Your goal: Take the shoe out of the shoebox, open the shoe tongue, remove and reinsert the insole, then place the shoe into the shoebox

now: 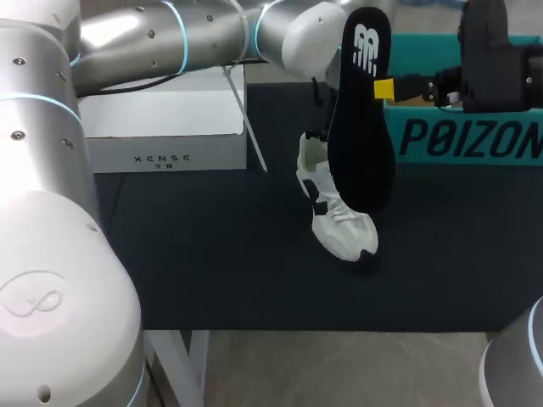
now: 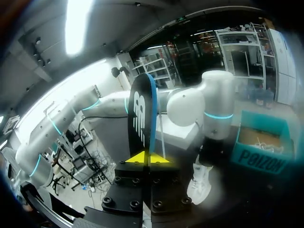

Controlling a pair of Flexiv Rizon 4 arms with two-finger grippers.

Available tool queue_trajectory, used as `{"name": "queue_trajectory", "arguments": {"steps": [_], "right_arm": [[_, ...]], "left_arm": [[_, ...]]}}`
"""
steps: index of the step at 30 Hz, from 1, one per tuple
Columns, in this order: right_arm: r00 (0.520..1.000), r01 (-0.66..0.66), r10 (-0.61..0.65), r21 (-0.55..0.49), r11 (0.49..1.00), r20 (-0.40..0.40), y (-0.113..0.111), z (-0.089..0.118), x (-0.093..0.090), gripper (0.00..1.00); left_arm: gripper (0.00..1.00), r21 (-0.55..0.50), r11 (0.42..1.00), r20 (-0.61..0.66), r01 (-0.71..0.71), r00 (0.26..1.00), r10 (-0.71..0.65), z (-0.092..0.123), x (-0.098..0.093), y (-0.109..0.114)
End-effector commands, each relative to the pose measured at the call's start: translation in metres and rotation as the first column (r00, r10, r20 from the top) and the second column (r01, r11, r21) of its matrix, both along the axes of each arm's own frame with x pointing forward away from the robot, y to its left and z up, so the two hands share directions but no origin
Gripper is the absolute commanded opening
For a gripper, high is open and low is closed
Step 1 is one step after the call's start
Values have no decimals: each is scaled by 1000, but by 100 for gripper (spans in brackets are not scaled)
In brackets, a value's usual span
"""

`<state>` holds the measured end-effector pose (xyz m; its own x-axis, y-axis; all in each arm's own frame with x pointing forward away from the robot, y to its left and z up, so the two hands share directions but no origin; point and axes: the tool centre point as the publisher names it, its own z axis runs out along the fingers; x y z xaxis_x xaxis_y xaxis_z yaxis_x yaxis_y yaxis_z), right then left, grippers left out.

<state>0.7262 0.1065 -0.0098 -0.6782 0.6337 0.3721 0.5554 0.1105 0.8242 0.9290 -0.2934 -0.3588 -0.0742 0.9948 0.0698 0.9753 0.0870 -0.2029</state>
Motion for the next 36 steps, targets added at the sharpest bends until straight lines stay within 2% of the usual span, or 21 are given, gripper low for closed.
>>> {"name": "queue_trajectory", "arguments": {"steps": [1,8,22,36], "right_arm": [[1000,4,-4,-1,1000,0,2,-1,0,0],[1000,4,-4,-1,1000,0,2,-1,0,0],[1000,4,-4,-1,1000,0,2,-1,0,0],[1000,4,-4,-1,1000,0,2,-1,0,0]], "left_arm": [[0,23,999,-25,42,999,-41,-1,3,-2],[0,1,997,-72,79,994,-78,10,2,10],[0,56,987,-42,152,988,-149,27,6,25],[0,85,983,-25,165,986,-164,4,2,7]]}}
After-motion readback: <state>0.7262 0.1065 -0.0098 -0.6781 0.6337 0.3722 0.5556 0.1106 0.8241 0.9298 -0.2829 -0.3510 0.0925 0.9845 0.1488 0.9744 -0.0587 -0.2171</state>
